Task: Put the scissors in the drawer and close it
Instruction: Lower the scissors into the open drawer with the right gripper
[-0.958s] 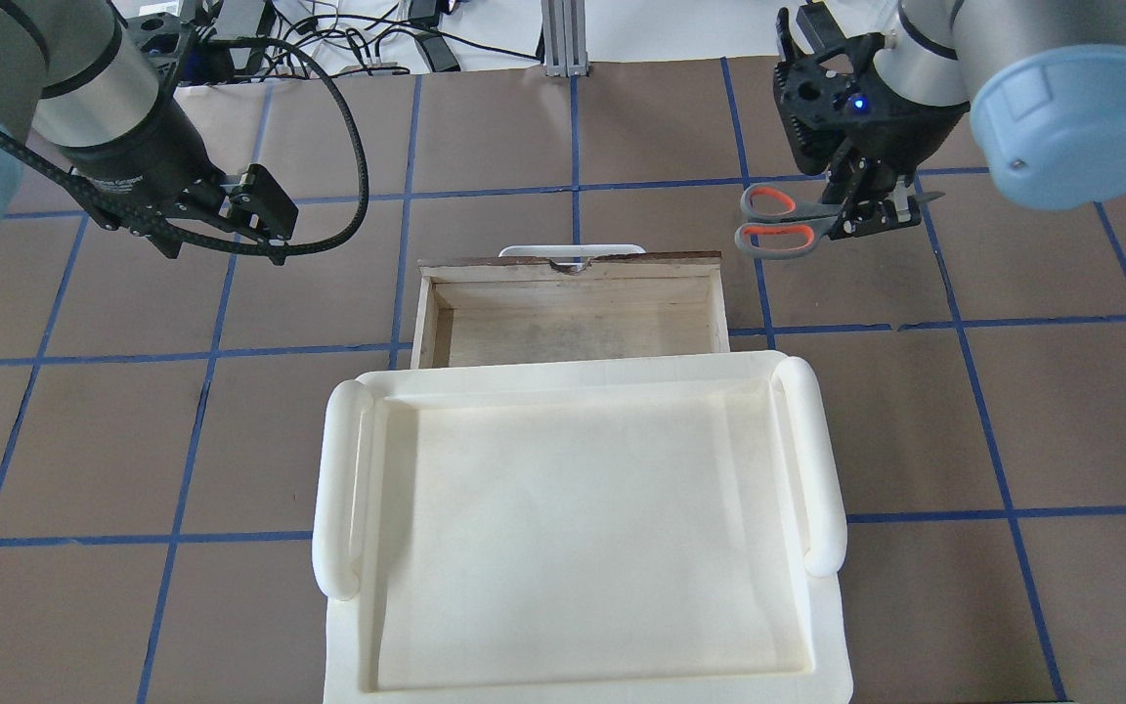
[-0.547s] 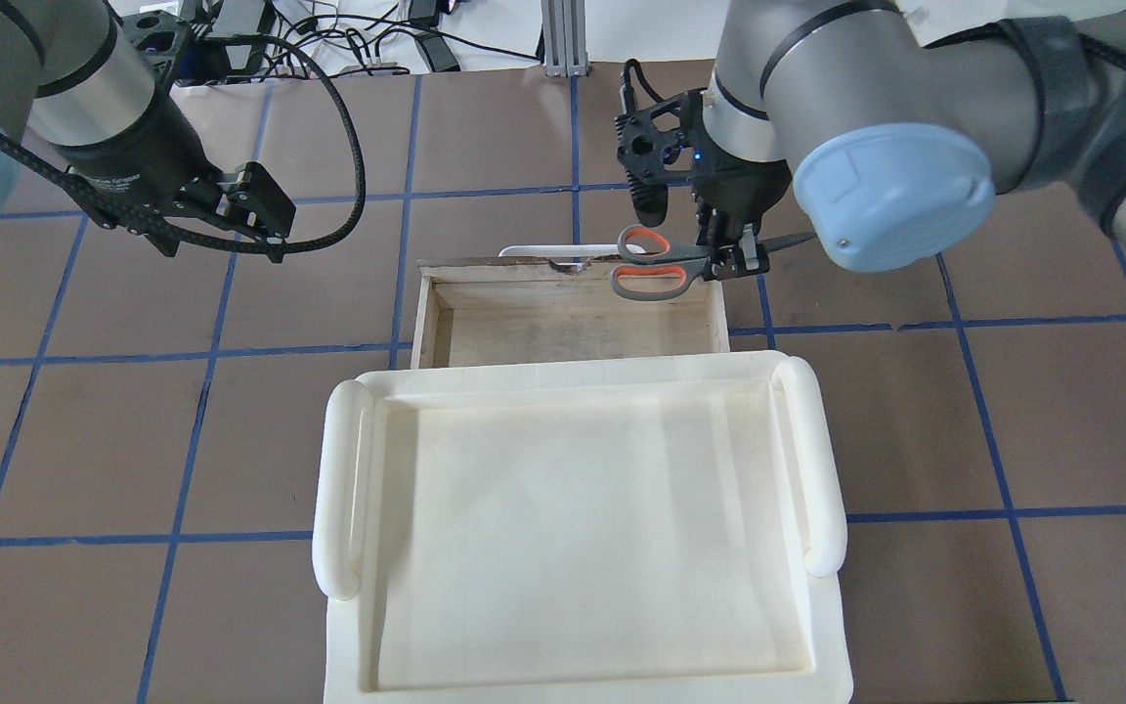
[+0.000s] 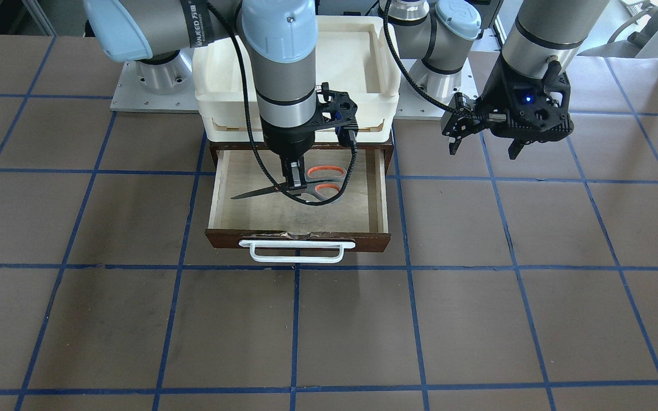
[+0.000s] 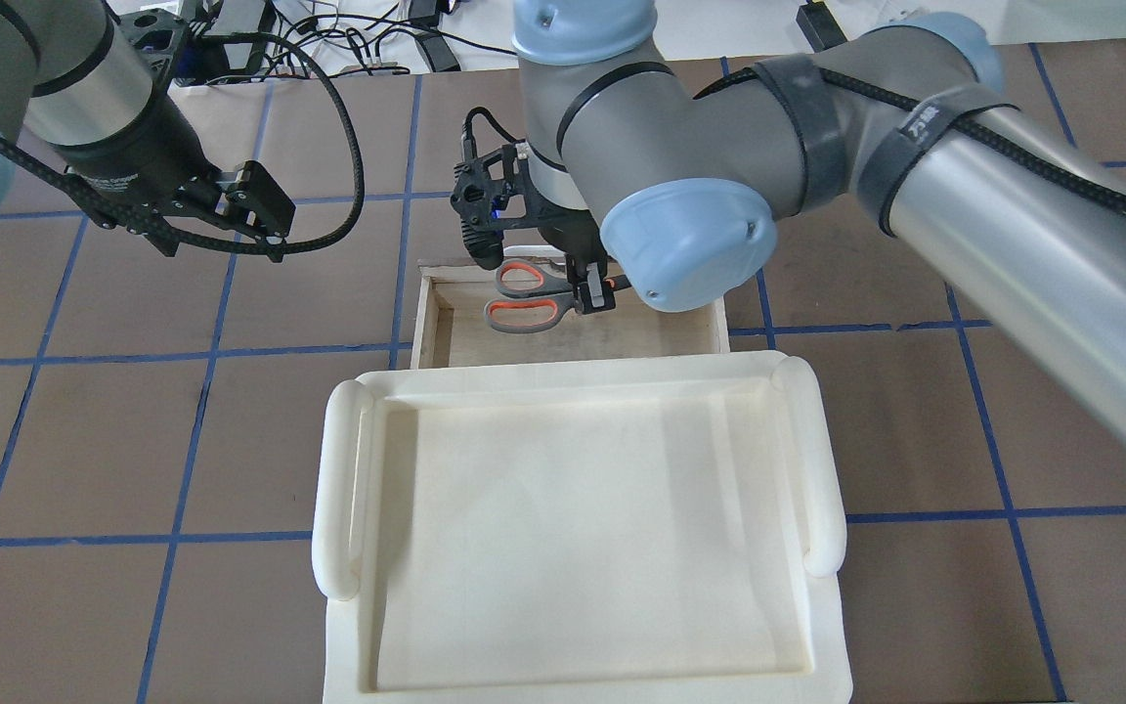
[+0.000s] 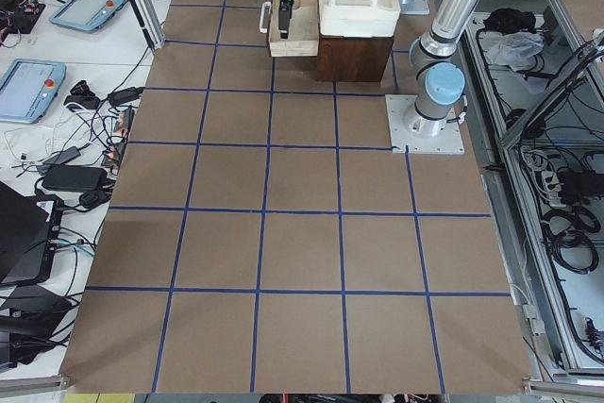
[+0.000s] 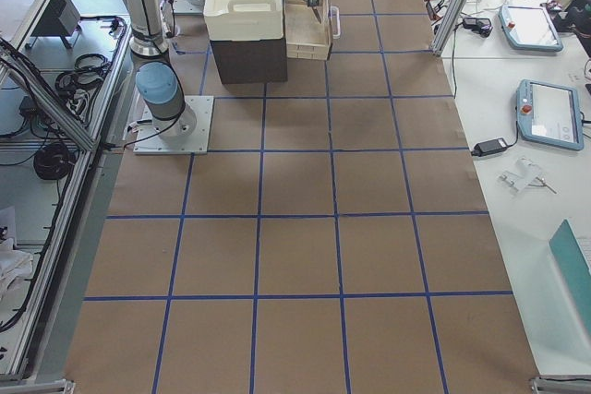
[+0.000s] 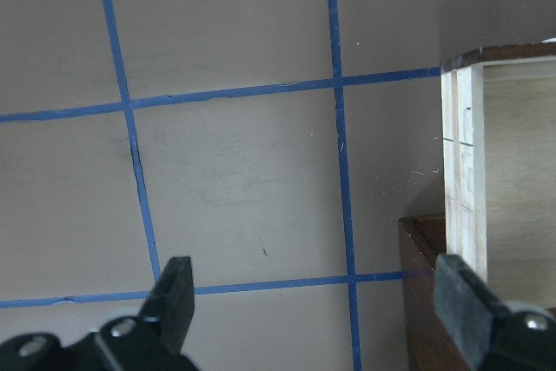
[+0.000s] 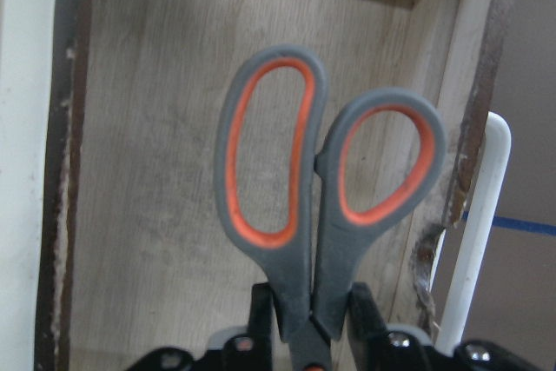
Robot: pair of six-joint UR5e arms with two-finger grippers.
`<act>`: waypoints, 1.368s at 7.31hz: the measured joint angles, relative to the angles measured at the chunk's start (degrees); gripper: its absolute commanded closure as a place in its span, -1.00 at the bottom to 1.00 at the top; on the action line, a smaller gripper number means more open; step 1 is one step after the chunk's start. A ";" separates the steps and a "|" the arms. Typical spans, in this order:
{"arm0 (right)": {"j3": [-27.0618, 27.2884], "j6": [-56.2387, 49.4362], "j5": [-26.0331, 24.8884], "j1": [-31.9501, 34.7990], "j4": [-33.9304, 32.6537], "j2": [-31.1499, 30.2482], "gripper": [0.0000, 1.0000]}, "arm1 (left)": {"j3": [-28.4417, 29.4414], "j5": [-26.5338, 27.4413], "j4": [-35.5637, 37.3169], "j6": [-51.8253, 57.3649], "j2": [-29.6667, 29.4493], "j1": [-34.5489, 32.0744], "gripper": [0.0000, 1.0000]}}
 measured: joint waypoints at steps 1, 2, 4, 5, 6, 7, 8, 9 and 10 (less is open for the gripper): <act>-0.40 0.61 0.14 0.96 -0.11 1.28 1.00 | -0.02 0.13 -0.04 -0.02 0.05 -0.03 -1.00; -0.52 0.88 0.48 1.41 -0.12 2.36 1.00 | -0.03 0.28 -0.08 -0.06 0.07 -0.09 -1.00; -0.32 1.51 0.86 1.72 0.29 3.68 1.00 | -0.04 0.42 -0.14 -0.03 0.09 -0.14 -1.00; -0.21 1.95 0.94 1.74 0.55 3.93 1.00 | -0.04 0.43 -0.15 -0.02 0.06 -0.15 -1.00; -0.14 2.49 0.94 1.81 0.75 4.09 1.00 | -0.04 0.40 -0.14 -0.01 -0.02 -0.16 -1.00; -0.06 3.03 0.90 1.88 1.09 4.22 1.00 | -0.04 0.27 -0.08 -0.01 -0.05 -0.16 -1.00; 0.03 3.38 0.88 1.91 1.54 4.26 1.00 | -0.04 0.10 -0.04 0.02 -0.08 -0.16 -1.00; 0.06 3.55 0.87 1.93 2.00 4.28 1.00 | -0.04 0.07 -0.05 0.03 -0.08 -0.16 -1.00; 0.08 3.64 0.89 1.94 2.62 4.28 1.00 | -0.04 0.05 -0.04 0.02 -0.08 -0.16 -1.00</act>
